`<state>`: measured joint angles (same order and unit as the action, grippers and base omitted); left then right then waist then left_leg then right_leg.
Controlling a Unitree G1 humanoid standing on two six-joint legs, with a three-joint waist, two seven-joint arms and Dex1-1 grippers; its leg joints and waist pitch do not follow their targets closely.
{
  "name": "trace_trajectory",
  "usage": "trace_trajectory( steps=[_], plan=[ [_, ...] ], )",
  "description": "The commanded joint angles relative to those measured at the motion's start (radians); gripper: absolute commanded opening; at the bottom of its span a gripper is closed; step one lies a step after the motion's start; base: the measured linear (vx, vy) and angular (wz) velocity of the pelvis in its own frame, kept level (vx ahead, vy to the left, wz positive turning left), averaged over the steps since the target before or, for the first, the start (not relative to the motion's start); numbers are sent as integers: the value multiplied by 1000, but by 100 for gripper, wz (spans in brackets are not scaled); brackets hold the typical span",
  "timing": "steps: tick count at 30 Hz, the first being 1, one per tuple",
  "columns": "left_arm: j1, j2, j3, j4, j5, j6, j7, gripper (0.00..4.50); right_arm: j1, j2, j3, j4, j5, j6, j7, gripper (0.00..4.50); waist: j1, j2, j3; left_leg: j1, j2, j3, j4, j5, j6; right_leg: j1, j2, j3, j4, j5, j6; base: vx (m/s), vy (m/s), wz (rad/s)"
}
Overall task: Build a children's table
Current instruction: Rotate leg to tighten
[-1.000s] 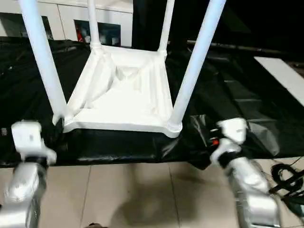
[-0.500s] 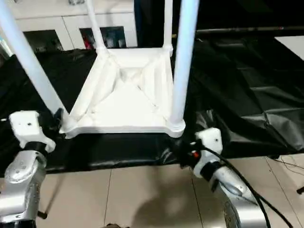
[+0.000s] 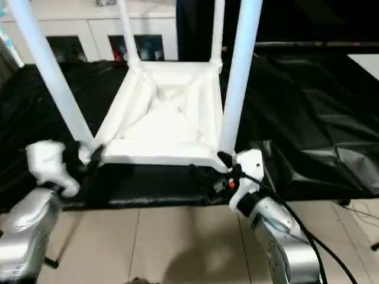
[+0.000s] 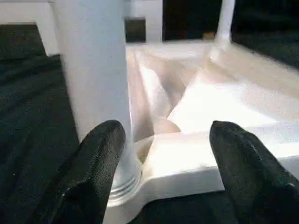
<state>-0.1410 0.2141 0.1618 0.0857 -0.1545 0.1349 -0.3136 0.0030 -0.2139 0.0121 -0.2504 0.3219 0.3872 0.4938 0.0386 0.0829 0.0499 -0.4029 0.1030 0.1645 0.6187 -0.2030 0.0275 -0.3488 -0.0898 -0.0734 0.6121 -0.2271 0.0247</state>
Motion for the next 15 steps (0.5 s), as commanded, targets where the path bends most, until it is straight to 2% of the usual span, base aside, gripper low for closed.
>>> trace_trajectory(
  steps=[1, 3, 4, 5, 6, 7, 8, 9, 10, 11, 12, 13, 14, 15],
  plan=[
    [-19, 2, 11, 37, 20, -3, 20, 374, 9, -7, -2, 3, 6, -7, -10, 450, -6, -4, -51, 23, 126, -78, -120, -400, -123, 10, -95, 65, -68, -93, -157, 0, 0, 0],
    [-68, 13, 37, 81, 51, 31, 100, 399, 7, -14, -8, -22, 26, 24, 1, 450, -10, -1, -53, 28, 124, -73, -116, -370, -100, 10, -93, 64, -65, -44, -177, 0, 0, 0],
    [-76, 22, 43, 85, 46, 34, 109, 408, 5, -16, -5, -33, 32, 35, 7, 450, -13, -15, -52, 26, 125, -71, -115, -364, -88, 10, -92, 65, -68, -45, -182, 0, 0, 0],
    [-84, 27, 58, 95, 27, 29, 112, 408, 2, -16, 1, -33, 38, 38, 17, 450, -9, -10, -53, 25, 125, -71, -112, -344, -66, 13, -99, 66, -67, -54, -193, 0, 0, 0],
    [-84, 33, 70, 99, 18, 28, 121, 416, 4, -14, 7, -30, 37, 37, 22, 450, -10, -27, -52, 22, 126, -69, -112, -333, -52, 14, -99, 66, -69, -60, -197, 0, 0, 0],
    [-84, 36, 79, 104, 8, 19, 121, 425, 4, -18, 14, -26, 35, 34, 32, 450, -8, -15, -53, 21, 126, -69, -110, -317, -39, 15, -101, 65, -66, -74, -206, 0, 0, 0],
    [-85, 37, 91, 99, -13, 20, 110, 442, 0, -16, 21, -28, 39, 39, 37, 450, -3, -41, -55, 16, 129, -68, -107, -280, -13, 19, -108, 66, -61, -78, -218, 0, 0, 0],
    [-83, 38, 96, 92, -18, 19, 101, 442, -7, -14, 25, -21, 40, 41, 39, 450, -2, -36, -53, 23, 127, -64, -107, -277, -8, 12, -104, 65, -68, -88, -221, 0, 0, 0],
    [-74, 33, 95, 75, -28, 9, 83, 449, -14, -11, 27, -13, 44, 40, 45, 450, 0, -34, -55, 24, 132, -66, -108, -266, -8, 9, -100, 66, -65, -72, -225, 0, 0, 0],
    [-63, 26, 94, 55, -43, 8, 67, 449, -21, -9, 30, 1, 46, 38, 49, 450, 1, -43, -55, 28, 136, -65, -111, -263, -16, 6, -92, 62, -62, -40, -224, 0, 0, 0],
    [-49, 13, 92, 27, -60, 7, 55, 449, -31, -11, 38, 21, 37, 29, 55, 450, 2, -46, -56, 29, 137, -65, -112, -259, -18, 6, -93, 63, -58, -22, -228, 0, 0, 0],
    [-28, -13, 91, -15, -103, 5, 31, 449, -50, -16, 51, 54, 25, 15, 68, 450, 3, -49, -53, 26, 137, -62, -116, -269, -24, 7, -93, 62, -57, -12, -236, 0, 0, 0],
    [-21, -16, 87, -22, -97, 8, 38, 449, -56, -14, 50, 62, 26, 15, 68, 450, 5, -47, -53, 29, 136, -59, -116, -290, -37, 4, -94, 63, -58, -19, -247, 0, 0, 0],
    [-10, -16, 78, -28, -76, 17, 60, 449, -68, -9, 45, 77, 31, 19, 65, 450, 14, -57, -54, 32, 137, -55, -113, -292, -36, 2, -99, 66, -58, -25, -249, 0, 0, 0]
  ],
)
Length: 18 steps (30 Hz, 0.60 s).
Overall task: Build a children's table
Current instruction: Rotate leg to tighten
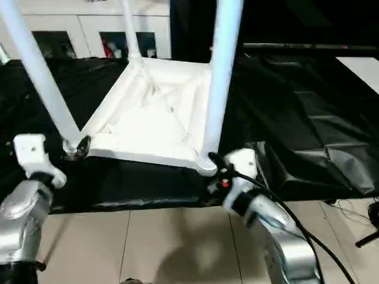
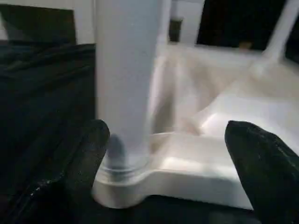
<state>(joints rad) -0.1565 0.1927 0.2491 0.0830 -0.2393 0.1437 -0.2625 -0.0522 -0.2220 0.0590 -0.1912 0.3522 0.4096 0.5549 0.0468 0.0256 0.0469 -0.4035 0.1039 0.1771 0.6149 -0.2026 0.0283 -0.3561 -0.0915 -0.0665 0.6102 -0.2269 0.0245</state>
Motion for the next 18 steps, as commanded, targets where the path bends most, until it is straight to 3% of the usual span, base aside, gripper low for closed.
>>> trace_trajectory(
  steps=[1, 2, 3, 4, 5, 6, 7, 8, 10, 11, 14, 15, 18],
  plan=[
    [6, 5, -10, -25, 9, 8, 9, 449, -13, -1, -2, 18, 1, -3, 4, 450, 8, 1, -49, 31, 134, -67, -109, -292, -38, 10, -97, 60, -58, -29, -246, 0, 0, 0],
    [7, 5, 4, -9, 28, 0, 50, 449, -25, -6, 5, 30, 2, -9, 24, 450, 15, 10, -50, 35, 134, -67, -110, -297, -48, 8, -94, 60, -58, -31, -232, 0, 0, 0],
    [4, 8, 14, 5, 39, -7, 72, 449, -31, -9, 8, 38, 1, -11, 32, 450, 11, 1, -48, 33, 133, -68, -111, -308, -55, 11, -92, 60, -59, -24, -221, 0, 0, 0],
    [-21, 25, 42, 56, 51, -28, 103, 449, -48, -12, 14, 62, 2, -20, 56, 450, 15, 16, -49, 34, 132, -69, -110, -315, -61, 10, -93, 61, -59, -25, -218, 0, 0, 0],
    [-31, 33, 50, 75, 52, -32, 106, 449, -54, -12, 15, 71, 4, -25, 63, 450, 11, 5, -49, 34, 128, -68, -109, -331, -66, 10, -91, 62, -62, -36, -212, 0, 0, 0],
    [-31, 33, 50, 75, 52, -32, 106, 449, -54, -12, 15, 71, 4, -25, 63, 450, 12, 4, -49, 33, 129, -70, -110, -328, -67, 12, -93, 63, -62, -37, -209, 0, 0, 0],
    [-69, 57, 53, 122, 59, -42, 98, 449, -82, -10, 1, 108, -5, -40, 51, 450, 10, 27, -48, 33, 128, -72, -112, -340, -83, 9, -88, 61, -65, -31, -199, 0, 0, 0],
    [-110, 70, 51, 173, 52, -49, 76, 449, -111, -11, -17, 156, -19, -73, 37, 450, 8, 24, -51, 41, 122, -71, -110, -368, -104, 4, -84, 60, -63, -49, -203, 0, 0, 0],
    [-125, 75, 49, 196, 52, -56, 68, 449, -120, -12, -23, 174, -26, -86, 30, 450, 13, 23, -53, 41, 123, -71, -108, -360, -113, 6, -89, 61, -60, -44, -214, 0, 0, 0],
    [-171, 91, 21, 259, 43, -63, 12, 449, -144, -13, -58, 214, -42, -116, -14, 450, 16, 18, -49, 34, 130, -70, -112, -336, -102, 8, -92, 61, -59, -13, -225, 0, 0, 0],
    [-207, 94, -6, 288, 32, -45, -39, 449, -153, -14, -93, 220, -36, -115, -39, 450, 18, 24, -54, 40, 127, -66, -111, -324, -108, 5, -90, 60, -54, -13, -229, 0, 0, 0],
    [-224, 86, -25, 290, 28, -46, -68, 449, -150, -21, -106, 222, -36, -118, -44, 450, 17, 25, -55, 36, 129, -67, -111, -307, -104, 10, -92, 60, -51, 17, -232, 0, 0, 0],
    [-214, 77, -39, 277, 31, -50, -70, 449, -136, -27, -99, 211, -32, -116, -31, 450, 15, 23, -59, 32, 128, -65, -105, -251, -77, 17, -94, 58, -45, 102, -248, 0, 0, 0]
  ],
)
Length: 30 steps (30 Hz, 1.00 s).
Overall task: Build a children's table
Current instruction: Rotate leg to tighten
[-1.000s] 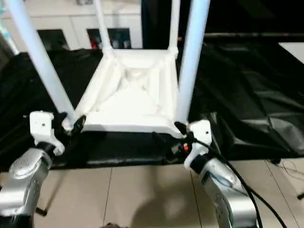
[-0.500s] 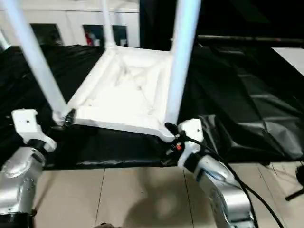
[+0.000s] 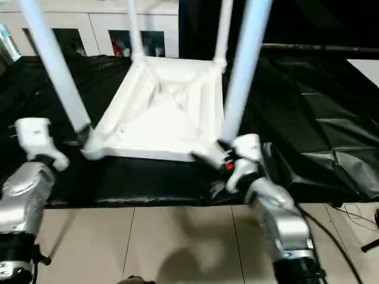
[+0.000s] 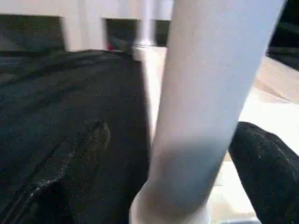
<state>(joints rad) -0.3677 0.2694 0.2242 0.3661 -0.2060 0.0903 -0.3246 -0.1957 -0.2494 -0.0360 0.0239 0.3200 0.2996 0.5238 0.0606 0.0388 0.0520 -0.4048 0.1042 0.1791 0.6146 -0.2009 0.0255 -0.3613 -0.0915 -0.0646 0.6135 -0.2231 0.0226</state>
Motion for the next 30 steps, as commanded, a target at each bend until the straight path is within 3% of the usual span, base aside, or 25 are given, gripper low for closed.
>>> trace_trajectory(
  steps=[1, 2, 3, 4, 5, 6, 7, 9, 10, 11, 13, 14, 17, 23, 26, 30],
  plan=[
    [1, -3, -17, -9, 0, 1, -4, 449, 12, 0, 0, -11, 2, -4, 4, 450, 1, 6, -65, 31, 127, -64, -101, -228, -46, 25, -98, 57, -48, 127, -256, 0, 0, 0],
    [8, -7, -17, -13, -1, 2, 0, 449, 16, 2, 5, -19, 4, -3, 6, 450, 0, 5, -65, 29, 127, -64, -99, -217, -32, 27, -99, 57, -47, 134, -261, 0, 0, 0],
    [21, -14, -16, -21, 7, -11, 17, 449, 31, 6, 21, -41, 5, 4, 10, 450, -2, -3, -66, 24, 128, -63, -94, -177, 11, 33, -103, 56, -47, 146, -271, 0, 0, 0],
    [26, -20, -11, -23, 3, -18, 21, 449, 42, 10, 33, -54, 3, 5, 10, 450, -3, -13, -66, 23, 129, -62, -93, -167, 26, 33, -103, 56, -48, 145, -274, 0, 0, 0],
    [28, -23, -11, -24, 4, -27, 22, 449, 51, 17, 40, -68, 5, 11, 7, 450, 1, -6, -65, 26, 130, -60, -90, -159, 46, 29, -104, 57, -49, 133, -278, 0, 0, 0],
    [28, -26, -11, -24, 2, -32, 20, 449, 58, 24, 45, -79, 5, 15, 2, 450, -2, -13, -64, 25, 131, -60, -92, -160, 55, 28, -102, 56, -50, 116, -281, 0, 0, 0],
    [28, -36, -10, -25, -8, -34, 15, 449, 66, 39, 56, -89, -3, 21, -17, 450, 1, -7, -63, 28, 133, -60, -92, -170, 60, 25, -101, 57, -53, 80, -282, 0, 0, 0],
    [27, -39, -9, -25, -10, -33, 15, 432, 68, 44, 59, -91, -8, 23, -25, 450, 1, -5, -61, 32, 136, -61, -96, -196, 50, 20, -97, 56, -54, 34, -282, 0, 0, 0],
    [21, -43, -15, -26, 5, -33, 33, 415, 65, 60, 60, -84, -16, 35, -55, 450, 1, -15, -59, 31, 137, -61, -99, -212, 41, 20, -97, 57, -55, 1, -280, 0, 0, 0],
    [18, -47, -17, -25, 12, -19, 54, 415, 61, 76, 59, -69, -31, 28, -85, 450, 0, -8, -57, 34, 136, -60, -103, -233, 21, 13, -93, 57, -57, -29, -274, 0, 0, 0],
    [16, -51, -18, -25, 16, -6, 73, 409, 58, 88, 59, -57, -43, 21, -107, 450, -1, -9, -56, 39, 135, -61, -107, -282, -14, 11, -91, 58, -61, -64, -259, 0, 0, 0],
    [15, -68, -7, -31, 16, 19, 120, 379, 54, 106, 64, -37, -62, 3, -131, 450, -1, -9, -56, 40, 135, -61, -108, -291, -27, 9, -91, 59, -61, -66, -256, 0, 0, 0],
    [15, -89, 7, -46, 5, 38, 153, 367, 52, 135, 53, -38, -47, 10, -156, 450, 0, -10, -55, 36, 133, -62, -110, -302, -53, 11, -95, 62, -63, -60, -241, 0, 0, 0],
    [6, -106, 7, -46, -16, 52, 160, 305, 48, 154, 57, -16, -71, -11, -192, 450, 0, -12, -60, 32, 131, -61, -106, -231, -27, 16, -95, 59, -57, 27, -238, 0, 0, 0],
    [0, -113, 11, -47, -26, 64, 168, 277, 50, 163, 60, -16, -75, -16, -191, 450, 1, -12, -59, 32, 131, -60, -105, -228, -12, 17, -95, 59, -58, 30, -248, 0, 0, 0],
    [-5, -115, 13, -46, -34, 76, 163, 243, 49, 167, 67, -15, -72, -9, -187, 450, 0, -11, -58, 34, 133, -60, -106, -247, -17, 16, -94, 60, -60, 7, -242, 0, 0, 0]
  ],
)
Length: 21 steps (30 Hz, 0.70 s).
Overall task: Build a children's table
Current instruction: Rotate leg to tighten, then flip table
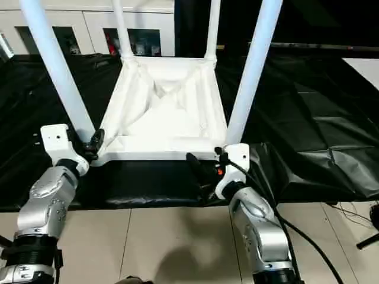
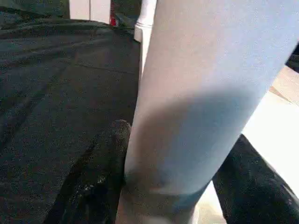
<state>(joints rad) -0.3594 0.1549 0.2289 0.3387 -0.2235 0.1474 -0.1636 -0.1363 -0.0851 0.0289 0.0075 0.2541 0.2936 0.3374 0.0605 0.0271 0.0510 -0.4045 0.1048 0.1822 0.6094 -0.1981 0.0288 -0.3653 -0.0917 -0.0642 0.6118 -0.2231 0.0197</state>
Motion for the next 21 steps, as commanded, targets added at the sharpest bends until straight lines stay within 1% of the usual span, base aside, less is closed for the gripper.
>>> trace_trajectory(
  steps=[1, 2, 4, 5, 6, 7, 8, 9, 10, 11, 12, 13, 14, 15, 16, 18, 19, 20, 21],
  plan=[
    [-14, -3, 12, -18, -24, 27, 3, 239, -11, 3, 5, 5, -7, -3, 1, 450, 0, 2, -56, 32, 131, -64, -102, -258, -24, 20, -94, 60, -60, -6, -237, 0, 0, 0],
    [-17, -10, 18, -18, -38, 36, 1, 231, -14, 3, 8, 12, -7, -6, 0, 450, 0, 0, -57, 34, 132, -64, -103, -261, -28, 20, -94, 59, -59, -12, -236, 0, 0, 0],
    [-19, -16, 23, -20, -52, 44, 3, 230, -18, 4, 9, 18, -5, -7, -1, 450, 0, 0, -56, 34, 132, -64, -103, -263, -32, 19, -94, 60, -60, -17, -237, 0, 0, 0],
    [-22, -26, 33, -23, -76, 59, 7, 229, -21, 6, 10, 24, -4, -7, 0, 450, -1, -4, -56, 34, 132, -63, -102, -258, -32, 19, -95, 60, -59, -12, -241, 0, 0, 0],
    [-24, -32, 39, -24, -87, 65, 9, 229, -22, 7, 11, 25, -2, -6, 2, 450, 0, -3, -57, 32, 131, -63, -101, -253, -30, 20, -96, 60, -58, -9, -243, 0, 0, 0],
    [-31, -54, 62, -29, -124, 85, 23, 229, -23, 10, 12, 27, 3, 0, 8, 450, 0, -7, -56, 32, 131, -62, -100, -246, -24, 20, -96, 60, -59, -7, -244, 0, 0, 0],
    [-41, -74, 85, -33, -160, 105, 35, 229, -23, 11, 16, 26, 5, 5, 16, 450, 1, -5, -57, 32, 132, -62, -100, -241, -22, 21, -97, 60, -57, -3, -247, 0, 0, 0],
    [-49, -87, 100, -35, -185, 114, 41, 229, -23, 11, 20, 24, 7, 5, 23, 450, 1, -7, -56, 32, 133, -62, -99, -234, -14, 21, -97, 60, -58, -1, -249, 0, 0, 0],
    [-55, -94, 109, -35, -201, 119, 43, 229, -23, 11, 22, 23, 8, 4, 28, 450, 3, -8, -55, 31, 132, -61, -98, -231, -5, 21, -99, 61, -61, -12, -248, 0, 0, 0],
    [-68, -109, 128, -33, -228, 128, 57, 229, -26, 12, 24, 24, 10, 8, 32, 450, 4, -12, -55, 30, 131, -60, -98, -231, -2, 21, -99, 61, -61, -28, -248, 0, 0, 0],
    [-79, -121, 141, -32, -250, 138, 63, 229, -30, 14, 24, 26, 15, 13, 36, 450, 4, -11, -55, 31, 131, -60, -97, -231, -2, 21, -100, 61, -61, -34, -250, 0, 0, 0],
    [-88, -131, 147, -35, -269, 148, 61, 229, -34, 18, 22, 28, 24, 19, 39, 450, 5, -14, -53, 29, 132, -60, -97, -233, 0, 22, -102, 62, -62, -48, -256, 0, 0, 0],
    [-97, -145, 150, -40, -287, 161, 61, 229, -46, 30, 10, 32, 51, 40, 39, 450, 6, -14, -53, 28, 132, -60, -96, -236, -1, 21, -103, 62, -63, -65, -259, 0, 0, 0],
    [-97, -145, 150, -40, -287, 161, 61, 229, -46, 30, 10, 32, 51, 40, 39, 450, 4, -18, -53, 29, 131, -59, -96, -239, 2, 20, -102, 62, -64, -72, -261, 0, 0, 0],
    [-96, -155, 133, -52, -285, 170, 51, 229, -61, 40, 0, 40, 72, 50, 45, 450, 5, -16, -54, 30, 132, -60, -95, -233, 1, 20, -102, 62, -63, -73, -264, 0, 0, 0],
    [-95, -165, 121, -62, -276, 179, 47, 229, -78, 50, -9, 54, 90, 60, 50, 450, 3, -14, -55, 29, 133, -61, -95, -207, 3, 20, -98, 61, -60, -37, -263, 0, 0, 0],
    [-95, -182, 116, -72, -278, 188, 47, 227, -109, 69, -28, 91, 101, 48, 40, 450, 3, -13, -56, 29, 134, -61, -95, -178, 9, 22, -96, 59, -55, 7, -264, 0, 0, 0],
    [-95, -194, 114, -79, -280, 197, 48, 227, -134, 83, -44, 121, 108, 36, 30, 450, 0, -15, -58, 29, 132, -60, -93, -160, 18, 23, -96, 58, -51, 40, -275, 0, 0, 0],
    [-95, -199, 99, -84, -263, 202, 47, 225, -175, 119, -89, 168, 147, 31, 3, 450, 0, -15, -60, 30, 132, -59, -91, -144, 30, 22, -98, 59, -50, 60, -283, 0, 0, 0]
  ],
)
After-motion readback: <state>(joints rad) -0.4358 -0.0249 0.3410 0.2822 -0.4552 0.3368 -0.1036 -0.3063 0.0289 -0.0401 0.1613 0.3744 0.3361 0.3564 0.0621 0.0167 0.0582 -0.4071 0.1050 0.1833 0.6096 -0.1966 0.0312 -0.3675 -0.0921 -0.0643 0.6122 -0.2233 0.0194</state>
